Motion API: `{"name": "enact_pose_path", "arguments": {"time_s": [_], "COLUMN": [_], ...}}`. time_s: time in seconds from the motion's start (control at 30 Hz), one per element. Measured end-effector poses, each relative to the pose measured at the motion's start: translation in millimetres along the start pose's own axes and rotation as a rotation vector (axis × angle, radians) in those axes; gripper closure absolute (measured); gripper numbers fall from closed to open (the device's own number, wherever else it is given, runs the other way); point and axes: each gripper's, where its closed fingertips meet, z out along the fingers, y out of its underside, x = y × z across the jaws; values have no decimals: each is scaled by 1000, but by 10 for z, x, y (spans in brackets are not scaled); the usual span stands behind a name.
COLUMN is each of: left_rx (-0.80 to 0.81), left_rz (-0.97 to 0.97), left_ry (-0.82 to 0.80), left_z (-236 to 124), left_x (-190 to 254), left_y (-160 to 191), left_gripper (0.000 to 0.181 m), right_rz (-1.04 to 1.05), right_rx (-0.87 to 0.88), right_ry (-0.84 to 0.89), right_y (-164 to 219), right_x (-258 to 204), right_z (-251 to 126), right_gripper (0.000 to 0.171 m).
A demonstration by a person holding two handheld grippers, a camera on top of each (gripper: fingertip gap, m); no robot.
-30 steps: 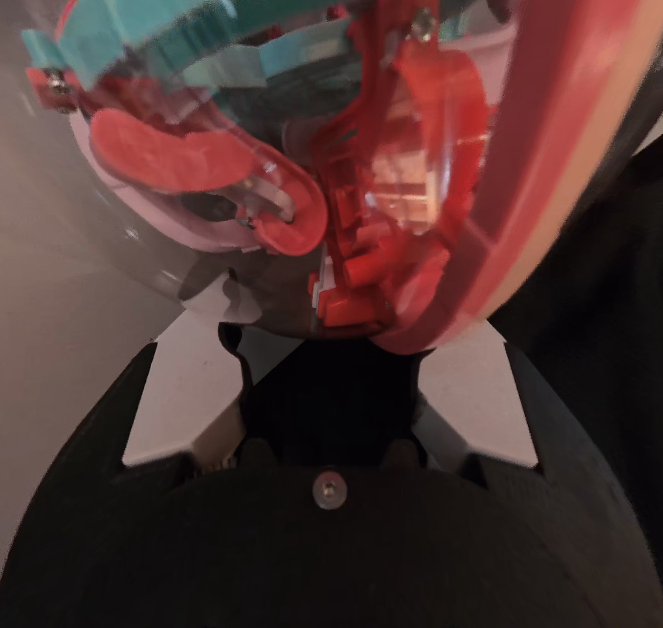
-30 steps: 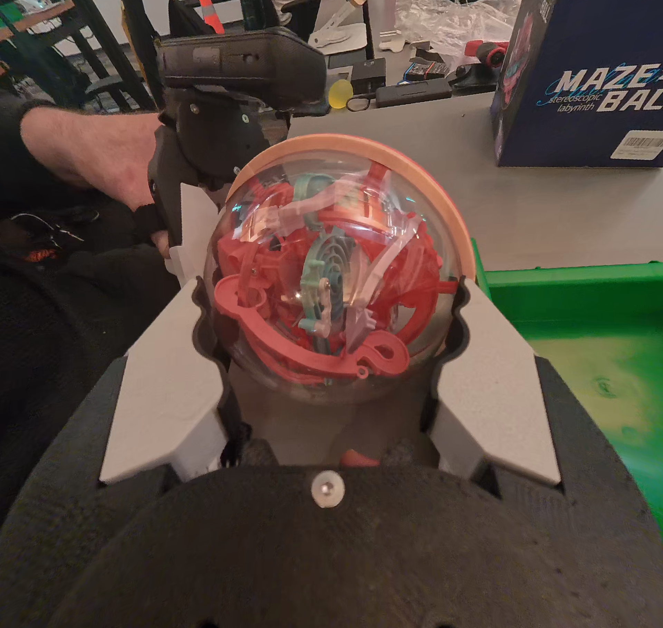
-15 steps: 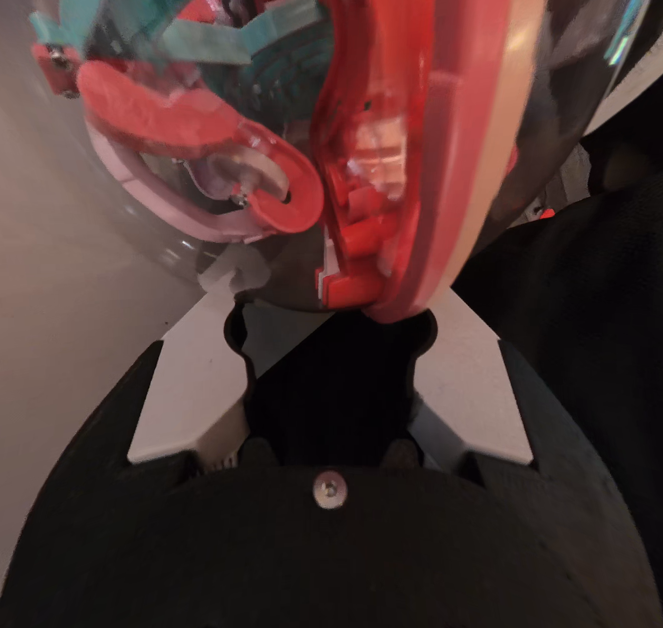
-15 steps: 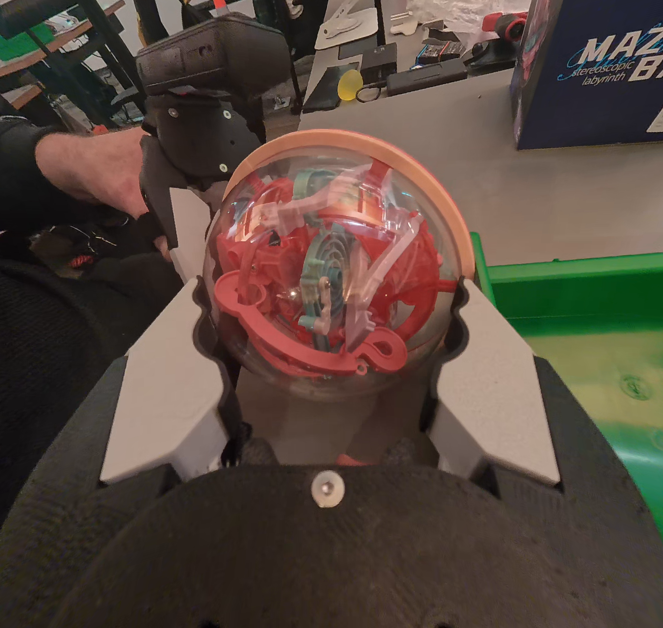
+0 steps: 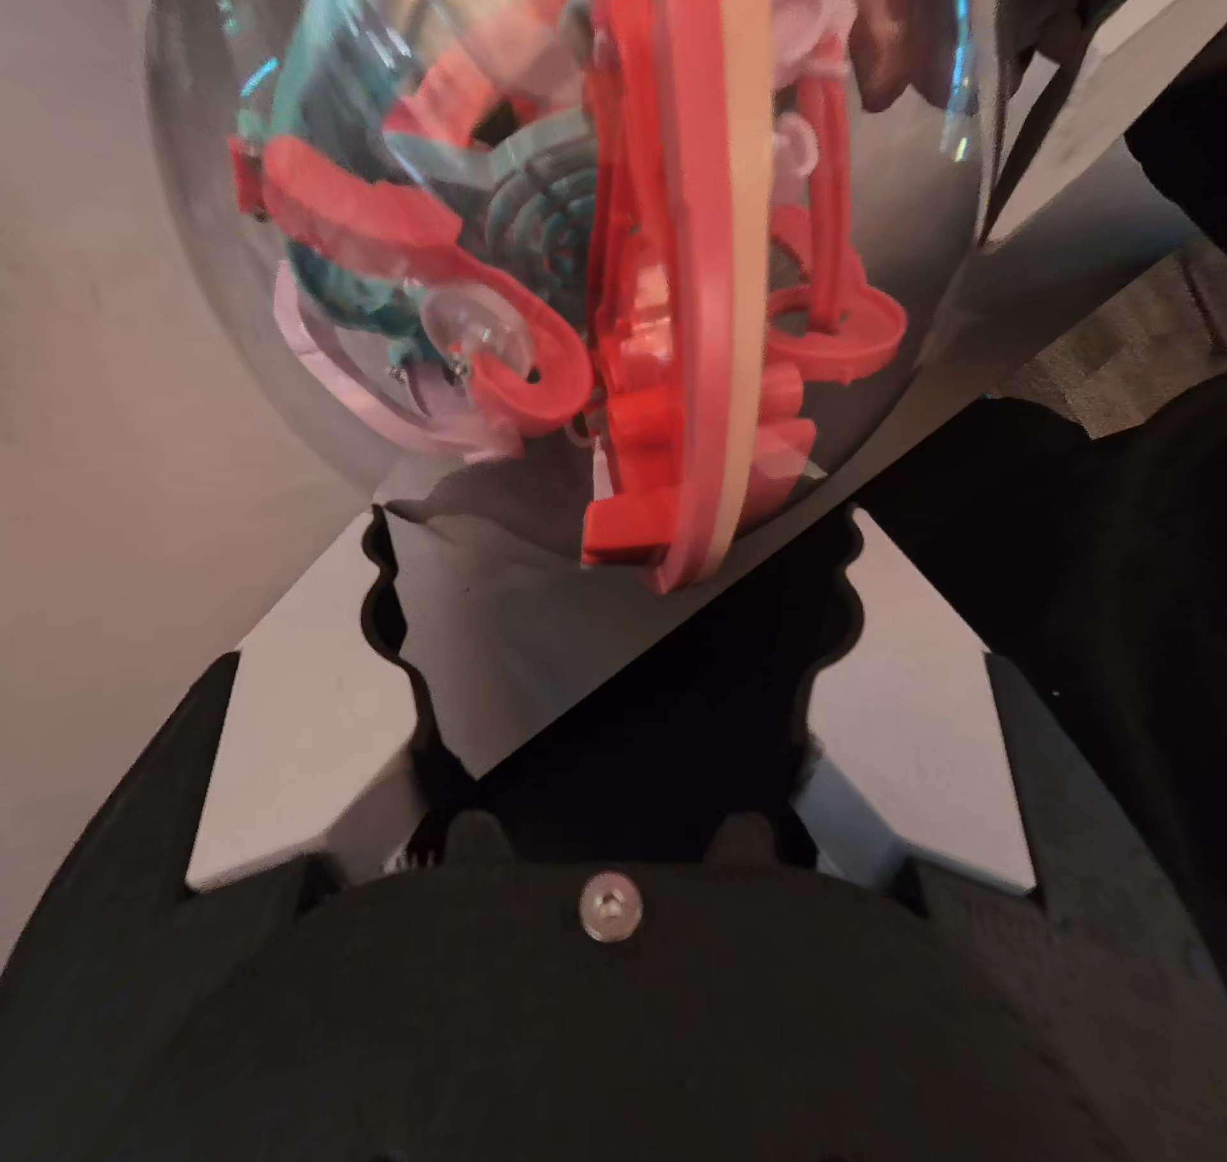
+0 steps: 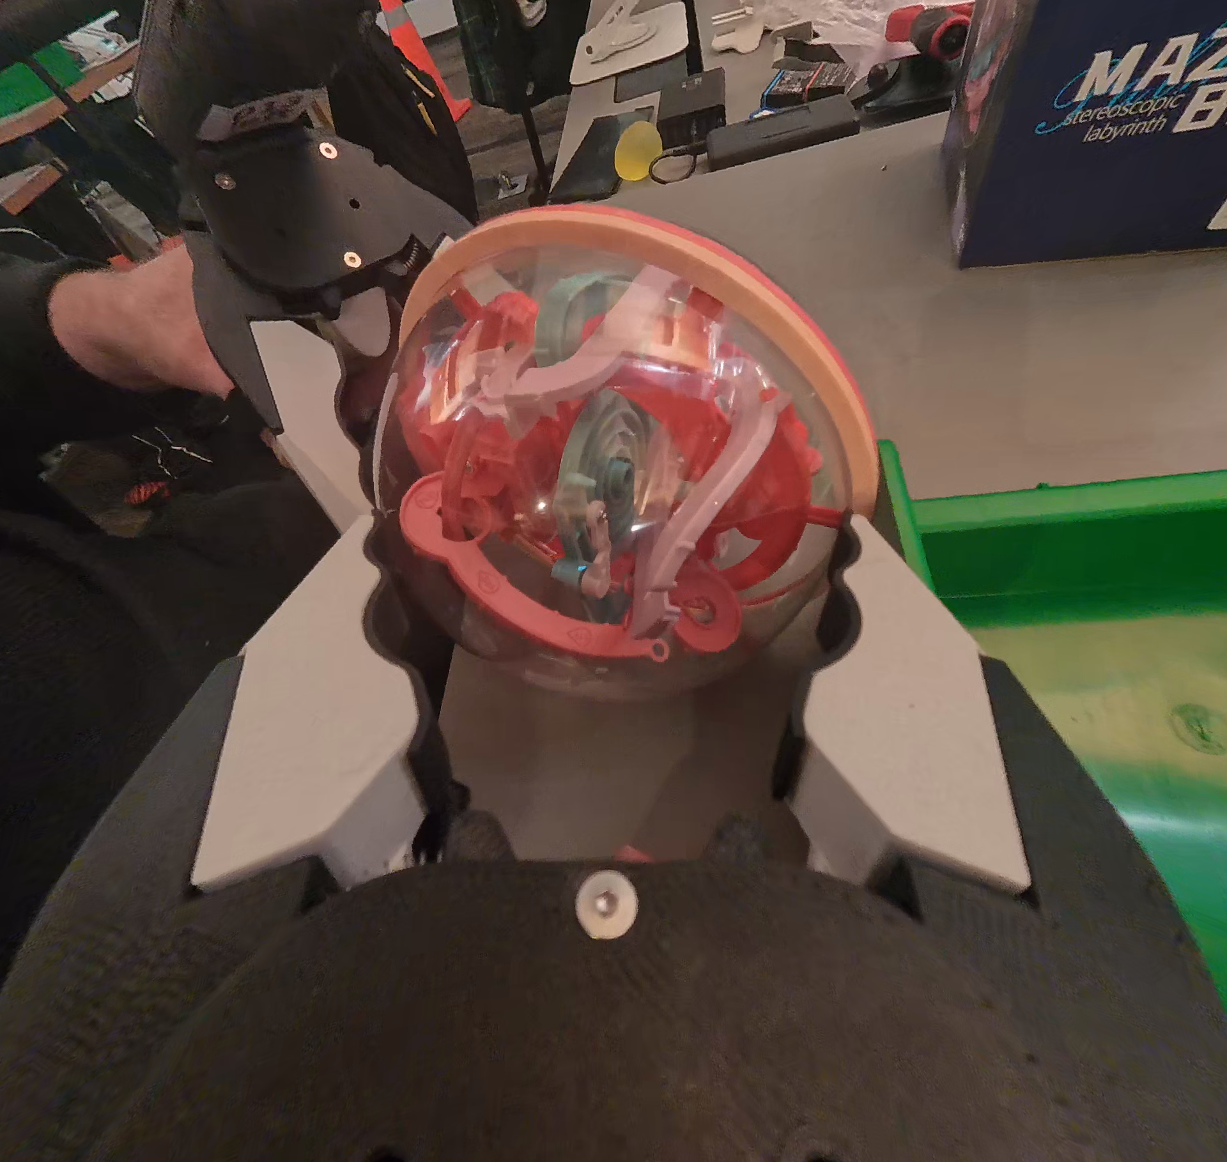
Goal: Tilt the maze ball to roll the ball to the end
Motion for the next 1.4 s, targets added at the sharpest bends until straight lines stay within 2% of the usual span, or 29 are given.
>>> {"name": "enact_pose_path", "arguments": {"time_s": [0.13, 0.27, 0.7, 1.4], "left_rx": [-24, -9, -16, -49], "left_rz": [16, -34, -202, -301], "left_ry": [3, 80, 353, 549], "left_z": [30, 45, 20, -25], "left_x": [-67, -82, -6, 64], "left_y": [31, 28, 90, 93], "left_gripper": [60, 67, 67, 68], "right_rz": [-22, -61, -91, -72], "right_rx": [-10, -25, -137, -119], "right_ry": [13, 29, 5, -18], "right_y": [-44, -68, 1, -30], "right_x": [8, 16, 13, 12], "right_z": [40, 61, 174, 193], "right_gripper": [45, 45, 42, 42]}}
